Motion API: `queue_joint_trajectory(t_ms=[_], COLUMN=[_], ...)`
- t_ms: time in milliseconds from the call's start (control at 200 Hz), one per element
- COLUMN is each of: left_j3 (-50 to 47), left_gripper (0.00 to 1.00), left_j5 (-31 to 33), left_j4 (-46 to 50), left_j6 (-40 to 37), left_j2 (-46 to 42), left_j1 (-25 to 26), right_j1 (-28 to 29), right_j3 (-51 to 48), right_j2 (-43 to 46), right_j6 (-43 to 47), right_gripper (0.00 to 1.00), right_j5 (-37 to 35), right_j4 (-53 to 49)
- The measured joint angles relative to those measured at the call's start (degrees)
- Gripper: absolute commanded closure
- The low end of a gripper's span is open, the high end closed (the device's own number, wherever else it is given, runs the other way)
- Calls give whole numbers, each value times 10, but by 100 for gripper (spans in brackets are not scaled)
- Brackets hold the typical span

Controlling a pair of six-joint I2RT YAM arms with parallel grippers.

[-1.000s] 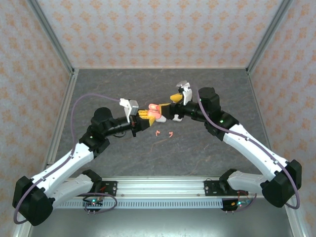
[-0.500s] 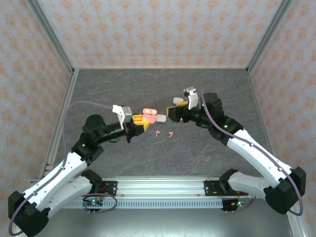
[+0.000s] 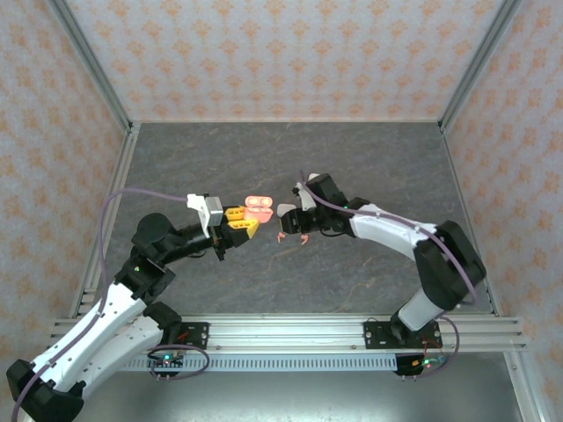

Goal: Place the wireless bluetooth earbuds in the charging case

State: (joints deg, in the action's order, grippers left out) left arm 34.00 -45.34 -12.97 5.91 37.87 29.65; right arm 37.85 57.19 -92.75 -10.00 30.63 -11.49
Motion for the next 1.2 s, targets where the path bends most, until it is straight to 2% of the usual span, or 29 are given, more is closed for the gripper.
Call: queue_joint_trajectory(t_ms=[260, 435, 896, 1201], left_j3=[0, 0, 0, 0], left_gripper=[100, 100, 100, 100], left_j5=[0, 0, 7, 8], left_j4=[4, 10, 21, 27], left_j6=[0, 0, 0, 0], left_j2=[0, 0, 10, 18], left_j1=[0, 0, 0, 0], right_j1=[29, 37, 40, 40], right_j3=[100, 127, 127, 127], right_j2=[-117, -167, -182, -182], right_j6=[19, 32, 57, 67], right_gripper=[55, 57, 65, 77], right_j5=[-19, -33, -39, -48], right_j4=[-24, -44, -75, -83])
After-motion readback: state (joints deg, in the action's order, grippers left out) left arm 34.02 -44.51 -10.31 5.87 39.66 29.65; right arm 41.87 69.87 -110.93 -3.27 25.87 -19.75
